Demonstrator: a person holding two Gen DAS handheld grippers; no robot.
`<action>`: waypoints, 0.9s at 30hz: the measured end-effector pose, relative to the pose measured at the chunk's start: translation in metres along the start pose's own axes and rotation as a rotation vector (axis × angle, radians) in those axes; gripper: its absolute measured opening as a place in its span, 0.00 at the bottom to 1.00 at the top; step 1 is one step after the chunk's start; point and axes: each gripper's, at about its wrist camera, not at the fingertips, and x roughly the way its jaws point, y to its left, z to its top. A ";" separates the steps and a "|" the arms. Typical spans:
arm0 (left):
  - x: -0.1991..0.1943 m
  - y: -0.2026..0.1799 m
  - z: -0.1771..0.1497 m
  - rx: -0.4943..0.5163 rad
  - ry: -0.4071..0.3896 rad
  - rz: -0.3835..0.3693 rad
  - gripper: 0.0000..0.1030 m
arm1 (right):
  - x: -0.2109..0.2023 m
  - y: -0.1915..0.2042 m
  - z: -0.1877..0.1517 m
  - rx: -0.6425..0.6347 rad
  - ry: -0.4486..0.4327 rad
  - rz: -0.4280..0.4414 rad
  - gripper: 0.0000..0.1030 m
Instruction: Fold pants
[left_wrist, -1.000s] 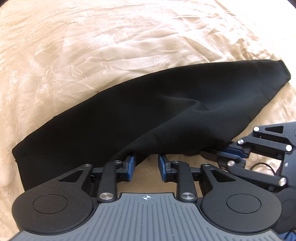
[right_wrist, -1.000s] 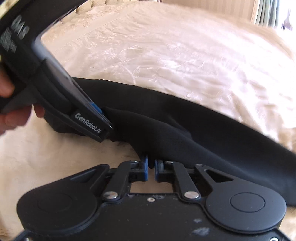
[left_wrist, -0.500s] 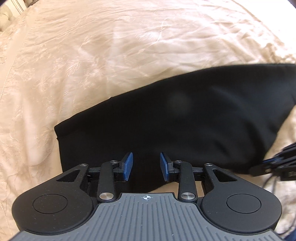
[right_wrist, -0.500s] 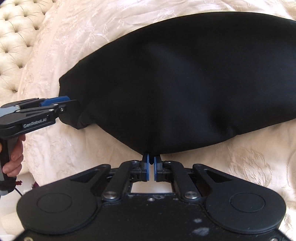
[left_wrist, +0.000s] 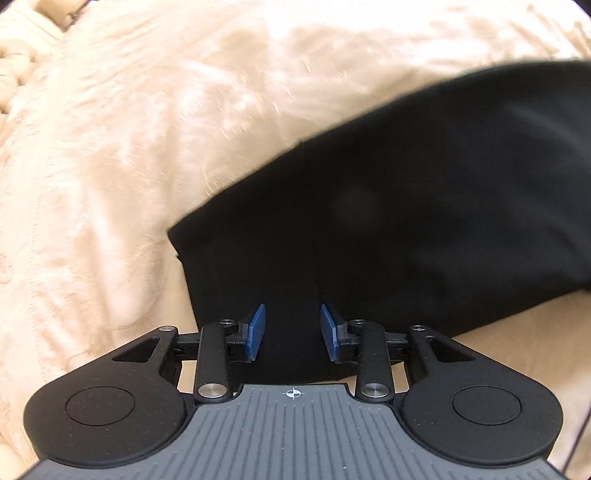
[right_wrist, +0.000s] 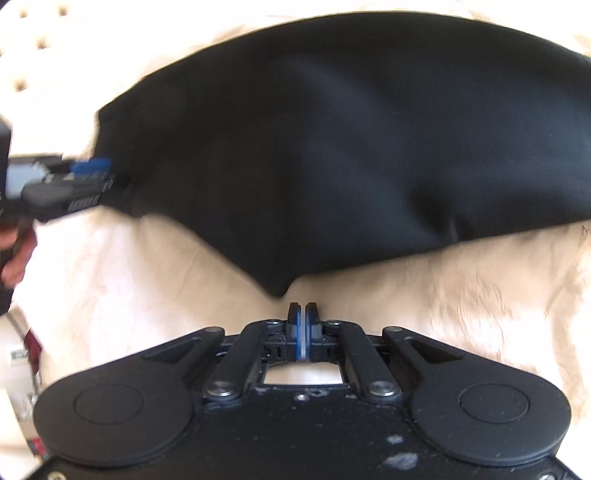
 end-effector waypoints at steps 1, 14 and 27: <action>-0.010 0.000 0.001 -0.023 -0.019 -0.032 0.32 | -0.008 0.005 -0.003 -0.014 -0.023 0.011 0.07; -0.034 -0.087 0.016 0.122 -0.088 -0.163 0.33 | -0.017 -0.008 0.018 0.066 -0.258 -0.054 0.09; -0.020 -0.040 -0.012 -0.031 -0.035 -0.100 0.38 | -0.021 -0.030 0.017 0.096 -0.303 -0.121 0.21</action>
